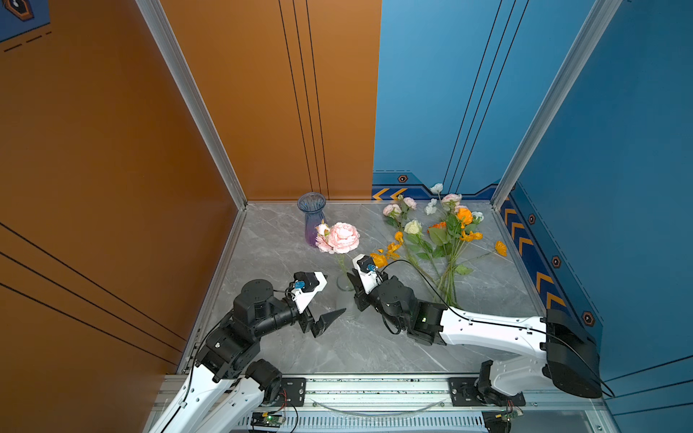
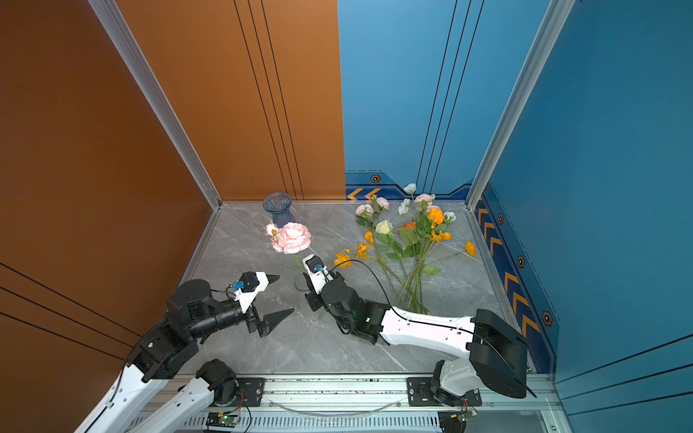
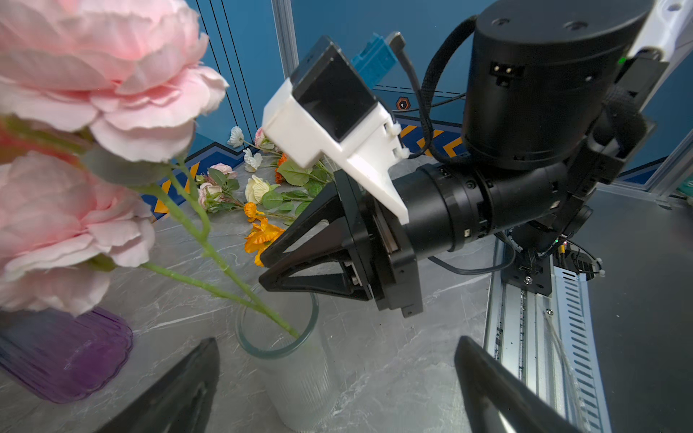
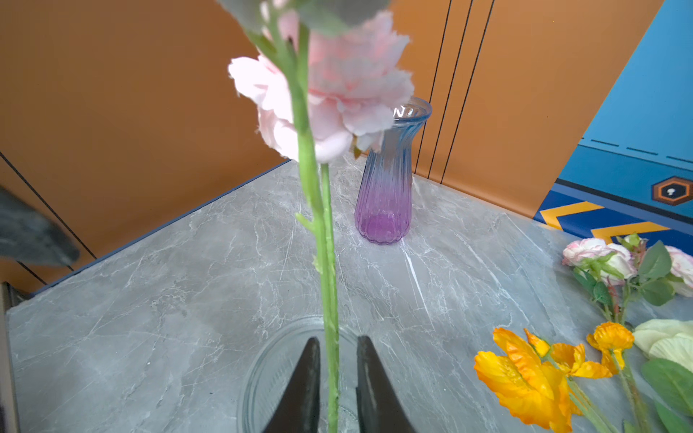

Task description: Arrange the flowers into the vase

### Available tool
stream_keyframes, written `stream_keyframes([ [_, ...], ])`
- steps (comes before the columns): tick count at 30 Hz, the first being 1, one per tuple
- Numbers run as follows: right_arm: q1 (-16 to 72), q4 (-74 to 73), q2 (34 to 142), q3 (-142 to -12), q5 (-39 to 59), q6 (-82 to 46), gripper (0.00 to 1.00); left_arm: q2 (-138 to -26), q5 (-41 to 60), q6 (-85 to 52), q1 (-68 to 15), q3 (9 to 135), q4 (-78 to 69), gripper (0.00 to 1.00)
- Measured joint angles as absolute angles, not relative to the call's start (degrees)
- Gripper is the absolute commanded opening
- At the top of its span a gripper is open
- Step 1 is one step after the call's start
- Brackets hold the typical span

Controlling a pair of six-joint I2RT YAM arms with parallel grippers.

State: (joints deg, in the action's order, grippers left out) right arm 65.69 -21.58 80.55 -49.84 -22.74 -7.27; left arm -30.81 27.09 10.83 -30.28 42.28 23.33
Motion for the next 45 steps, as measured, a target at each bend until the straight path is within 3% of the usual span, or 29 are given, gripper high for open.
stream_keyframes([
  [5, 65.7, -16.9, 76.9, -49.2, -25.1, -9.9, 0.55, -31.7, 29.3, 10.8, -30.5, 42.3, 23.3, 0.98],
  [8, 65.0, -12.5, 72.6, -47.7, -27.2, -13.0, 0.59, -33.7, 30.8, 10.9, -31.5, 42.3, 23.3, 0.98],
  [12, 61.4, -5.3, 64.9, -44.3, -30.3, -19.3, 0.57, -35.0, 31.3, 11.1, -33.9, 42.3, 23.3, 0.98],
  [14, 57.1, 0.1, 60.5, -42.6, -31.3, -23.9, 0.48, -35.4, 30.9, 11.6, -36.0, 42.3, 23.3, 0.98],
  [17, 47.9, 8.3, 55.0, -41.0, -31.2, -30.2, 0.43, -36.2, 29.9, 12.4, -39.9, 42.3, 23.3, 0.98],
  [21, 34.0, 17.8, 50.2, -39.2, -27.1, -35.0, 0.41, -40.2, 27.4, 13.6, -45.0, 44.0, 23.5, 0.98],
  [25, 26.2, 24.1, 48.8, -39.1, -22.0, -36.1, 0.39, -46.6, 24.1, 15.9, -49.8, 48.4, 23.7, 0.98],
  [33, 15.7, 29.6, 61.8, -43.5, -9.2, -32.7, 0.36, -63.7, 22.6, 23.5, -54.7, 63.7, 27.3, 0.98],
  [39, 18.6, 28.7, 73.0, -49.6, -2.7, -25.0, 0.35, -74.1, 24.8, 27.7, -54.1, 70.1, 29.4, 0.98],
  [45, 21.0, 27.4, 82.3, -50.7, -2.0, -22.0, 0.32, -75.6, 26.9, 27.3, -53.8, 69.4, 30.5, 0.98],
])
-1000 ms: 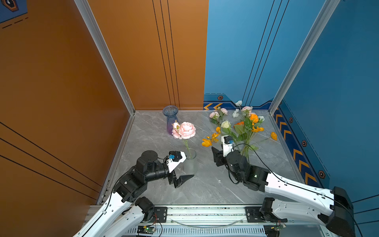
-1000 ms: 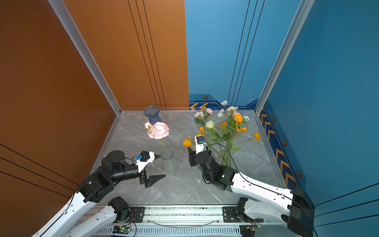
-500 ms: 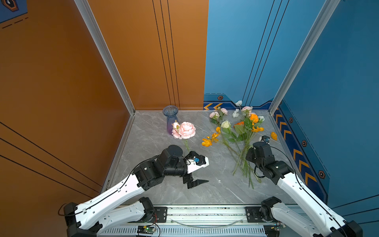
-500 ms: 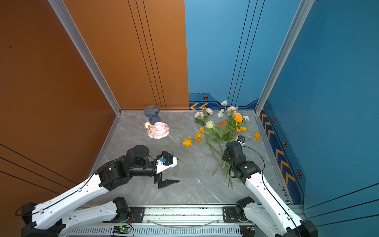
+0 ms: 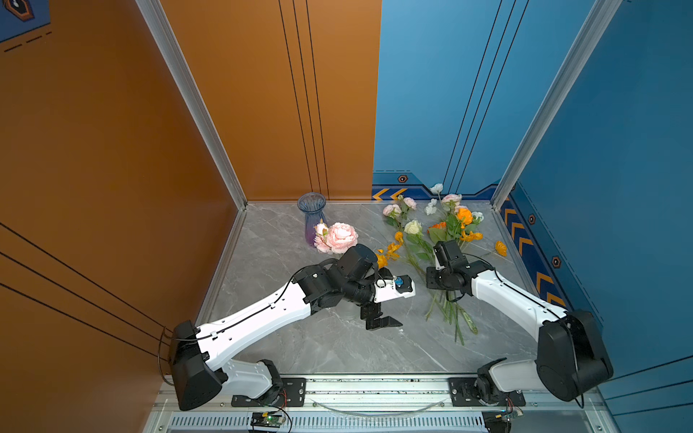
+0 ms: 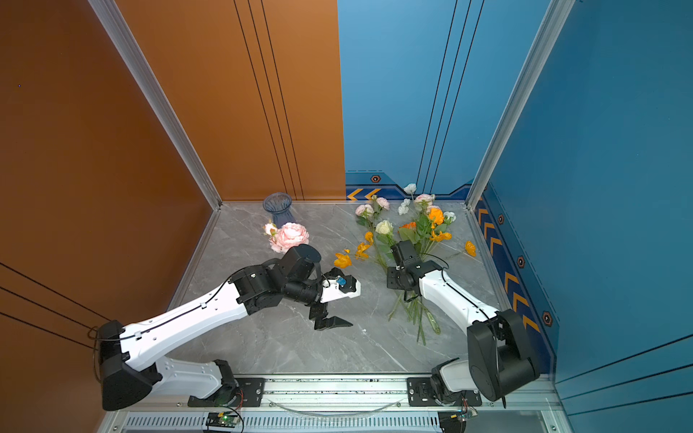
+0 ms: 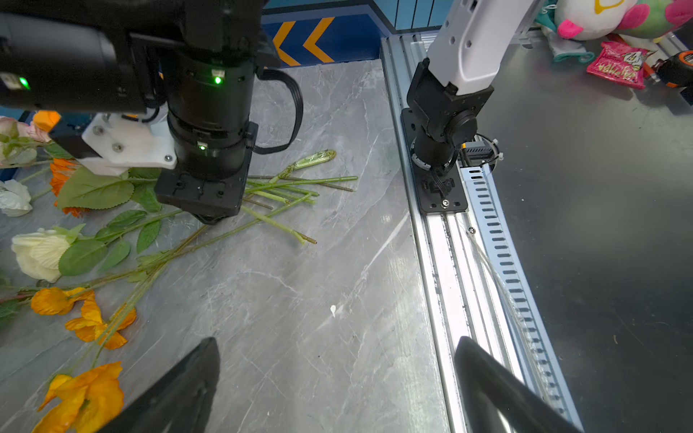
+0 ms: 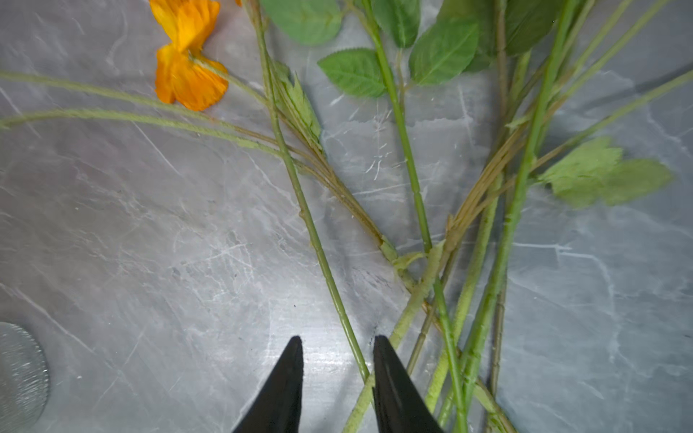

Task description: Arrange the flowers into the vase

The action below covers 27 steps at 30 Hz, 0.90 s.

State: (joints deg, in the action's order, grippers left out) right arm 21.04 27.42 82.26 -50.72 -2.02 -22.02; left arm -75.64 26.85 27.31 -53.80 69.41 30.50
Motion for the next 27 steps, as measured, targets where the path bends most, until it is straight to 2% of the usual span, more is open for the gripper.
stream_keyframes([
  [6, 19.9, 27.4, 84.5, -51.3, -6.3, -22.7, 0.31, -74.4, 26.8, 27.0, -54.1, 67.8, 30.1, 0.98],
  [15, 12.0, 26.9, 84.7, -55.1, -11.1, -24.4, 0.23, -74.4, 25.9, 27.0, -54.9, 67.5, 29.8, 0.98],
  [27, 9.8, 25.5, 93.6, -60.0, -12.3, -24.0, 0.19, -74.4, 24.8, 27.0, -55.5, 67.5, 29.8, 0.98],
])
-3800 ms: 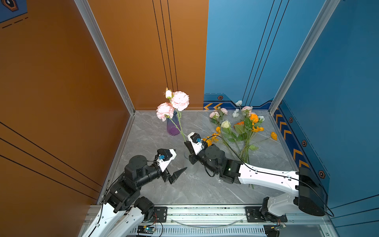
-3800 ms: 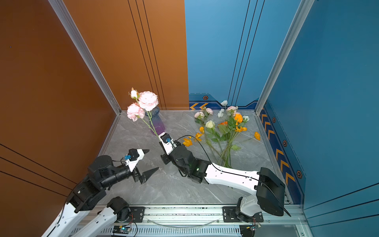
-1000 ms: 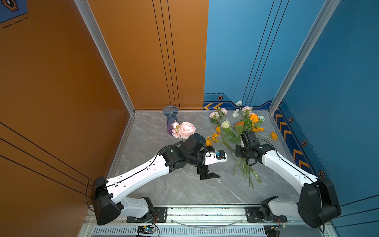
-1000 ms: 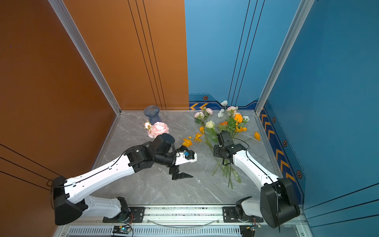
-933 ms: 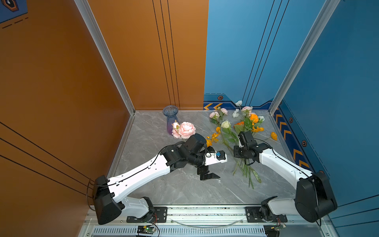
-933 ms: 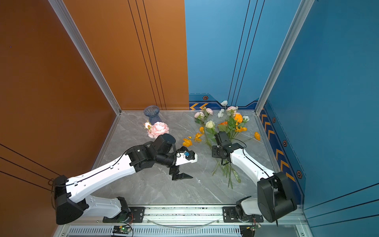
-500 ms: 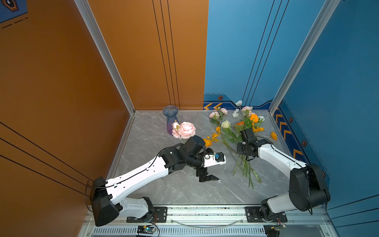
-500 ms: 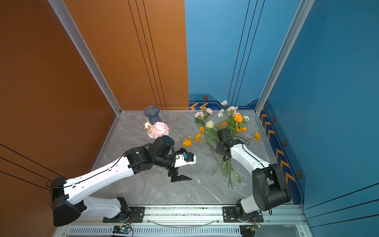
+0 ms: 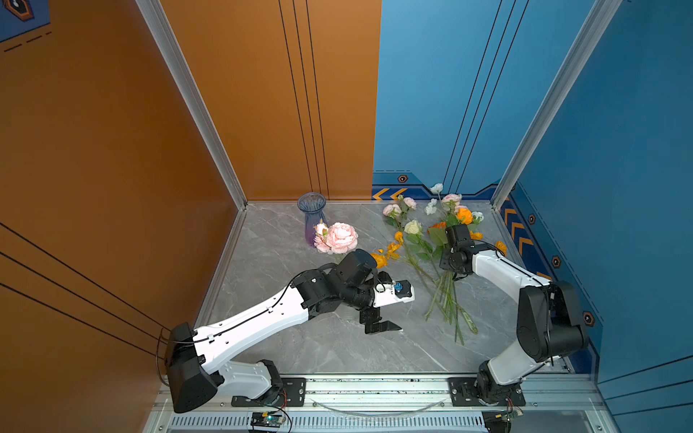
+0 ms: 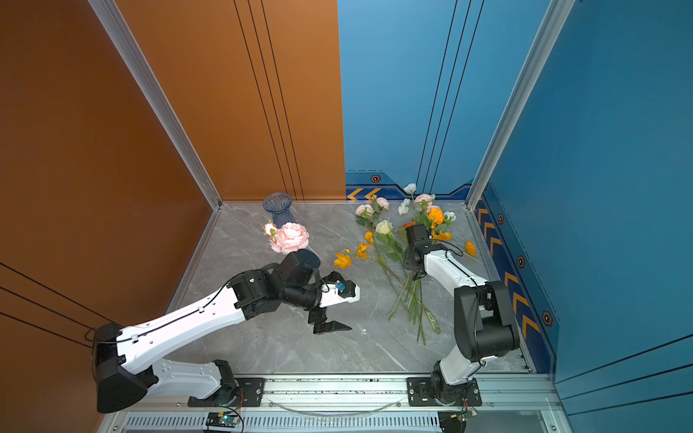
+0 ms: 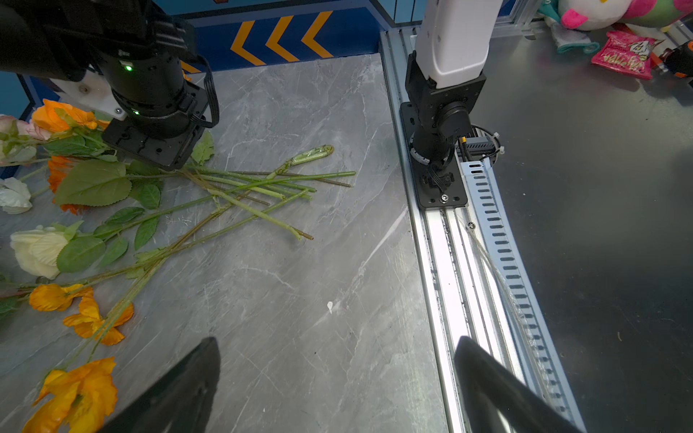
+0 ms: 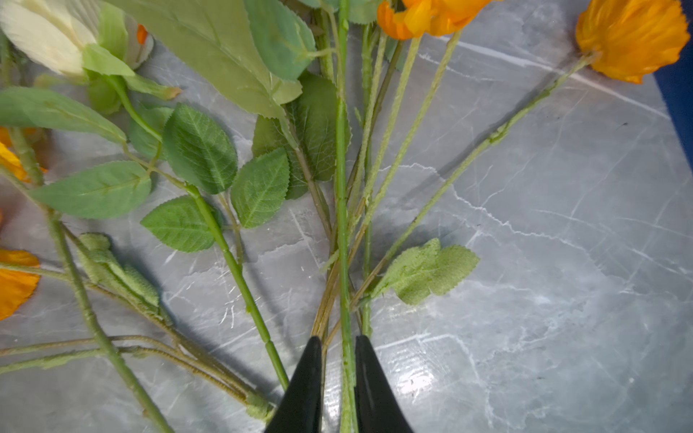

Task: Arrange the flowers into the vase
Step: 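Close the right gripper around the bundle of green stems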

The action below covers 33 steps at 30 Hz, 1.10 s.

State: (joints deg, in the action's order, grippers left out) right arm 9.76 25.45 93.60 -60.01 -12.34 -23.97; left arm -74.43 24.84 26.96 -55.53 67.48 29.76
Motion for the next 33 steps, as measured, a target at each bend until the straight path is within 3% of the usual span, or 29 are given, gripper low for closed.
stream_keyframes([
  [22, 8.6, 24.4, 100.1, -60.8, -12.5, -23.5, 0.16, -74.4, 24.4, 26.9, -55.5, 67.5, 29.8, 0.98],
  [33, 8.2, 24.4, 101.7, -62.8, -12.3, -21.9, 0.04, -74.4, 24.4, 26.9, -55.5, 67.5, 29.8, 0.98],
])
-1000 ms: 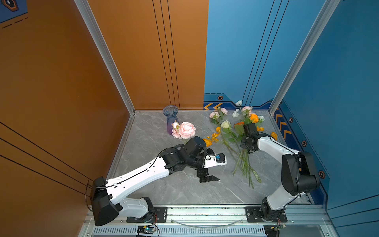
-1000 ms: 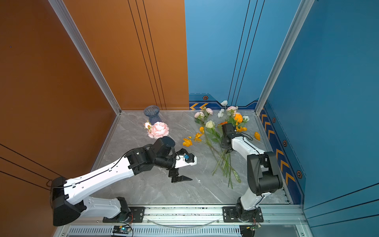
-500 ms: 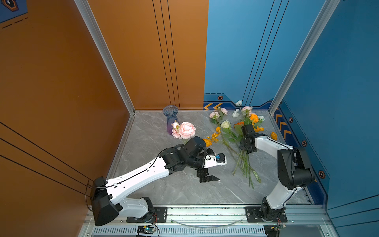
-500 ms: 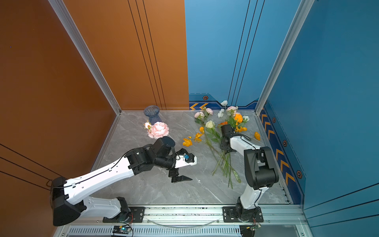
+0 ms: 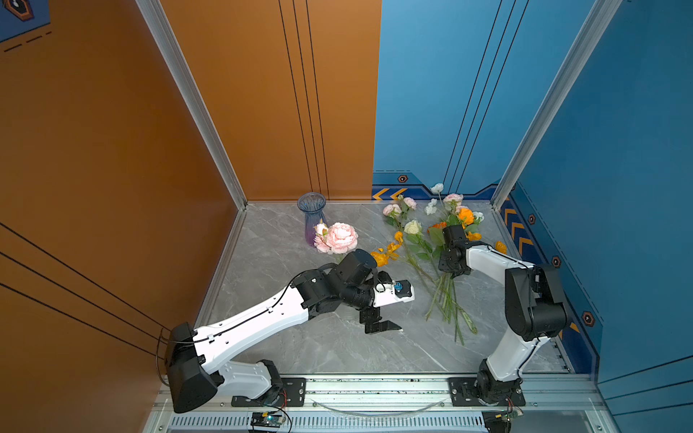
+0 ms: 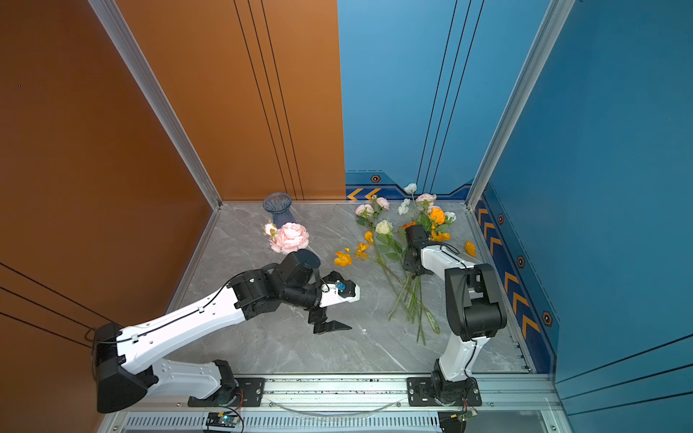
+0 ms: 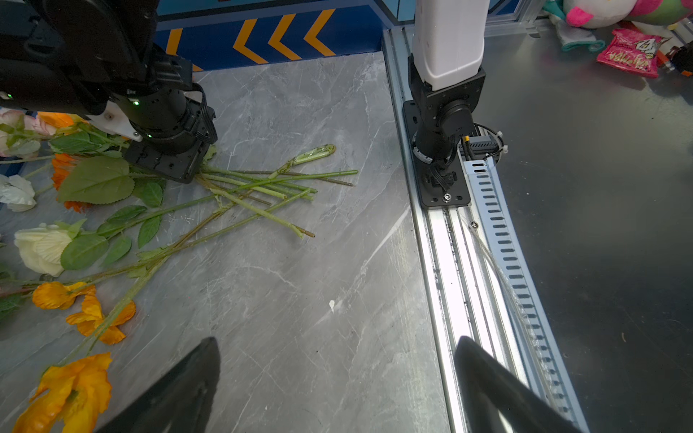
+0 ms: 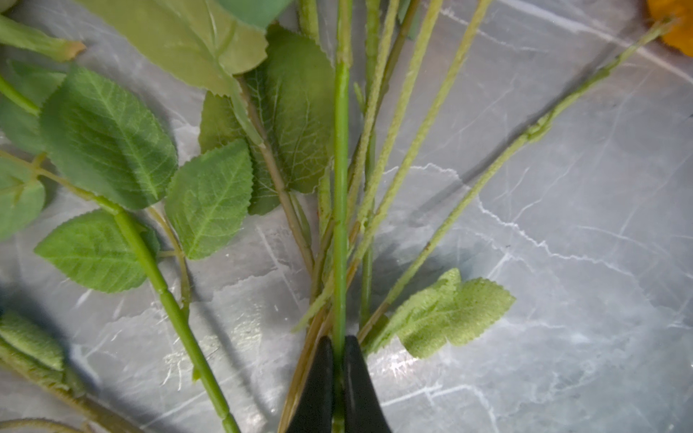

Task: Arrange the flowers into the vase
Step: 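Close the right gripper around the bundle of green stems, then lift the yellow rose with the right gripper toward the clear glass vase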

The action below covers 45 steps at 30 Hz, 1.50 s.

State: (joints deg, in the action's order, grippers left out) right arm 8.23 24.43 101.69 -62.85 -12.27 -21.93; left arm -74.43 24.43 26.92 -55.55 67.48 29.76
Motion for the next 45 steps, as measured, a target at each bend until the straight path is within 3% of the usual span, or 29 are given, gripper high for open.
stream_keyframes([
  [2, 8.2, 24.4, 101.7, -62.8, -12.3, -21.6, 0.00, -74.4, 24.4, 26.7, -55.6, 67.5, 29.8, 0.98],
  [11, 9.3, 24.5, 99.7, -62.8, -11.9, -19.2, 0.00, -73.6, 24.4, 26.5, -55.6, 67.5, 29.8, 0.98],
  [32, 13.8, 25.5, 72.1, -60.8, -9.6, -19.4, 0.00, -65.6, 24.4, 25.9, -54.1, 65.8, 28.6, 0.98],
  [37, 18.4, 17.6, 64.6, -56.6, -4.6, -21.3, 0.00, -60.1, 22.3, 26.1, -54.1, 63.0, 28.2, 0.98],
  [45, 31.5, 4.3, 61.3, -54.7, -5.2, -22.5, 0.00, -46.9, 15.9, 24.3, -54.4, 52.9, 27.9, 0.98],
])
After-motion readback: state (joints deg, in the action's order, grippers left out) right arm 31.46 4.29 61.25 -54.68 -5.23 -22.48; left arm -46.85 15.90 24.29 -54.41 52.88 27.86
